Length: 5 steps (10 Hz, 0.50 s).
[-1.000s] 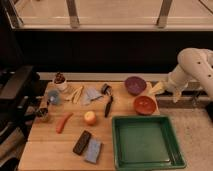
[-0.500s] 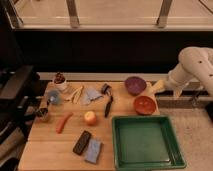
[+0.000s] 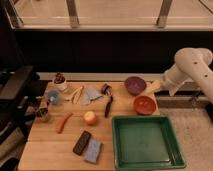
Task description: Stack bowls into tray
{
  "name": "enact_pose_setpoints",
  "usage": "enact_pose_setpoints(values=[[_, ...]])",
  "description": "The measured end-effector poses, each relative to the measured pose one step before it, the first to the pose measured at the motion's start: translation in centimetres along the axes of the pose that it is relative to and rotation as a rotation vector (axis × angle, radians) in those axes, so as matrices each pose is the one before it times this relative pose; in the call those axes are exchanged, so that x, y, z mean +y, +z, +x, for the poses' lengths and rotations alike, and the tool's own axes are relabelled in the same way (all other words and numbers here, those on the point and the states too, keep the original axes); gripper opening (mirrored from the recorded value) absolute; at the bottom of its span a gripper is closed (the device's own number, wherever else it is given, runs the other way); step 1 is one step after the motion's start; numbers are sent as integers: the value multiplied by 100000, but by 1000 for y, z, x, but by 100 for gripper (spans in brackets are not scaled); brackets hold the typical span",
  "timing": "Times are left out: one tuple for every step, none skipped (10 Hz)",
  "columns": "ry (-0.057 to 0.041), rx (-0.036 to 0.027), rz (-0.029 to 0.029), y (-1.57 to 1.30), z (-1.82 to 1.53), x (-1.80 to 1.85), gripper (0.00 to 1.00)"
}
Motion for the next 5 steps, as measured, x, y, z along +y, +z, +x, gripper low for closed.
enact_pose_setpoints(values=[[-788,-689,-474,2261,-24,184,80],[-238,-451,-588,1673,-89,315,80],[870,-1008,-1550,3373,10,662,80],[1181,-868,-771,2007,234,322,80],[1668,-1002,-455,1677,288,311,80]])
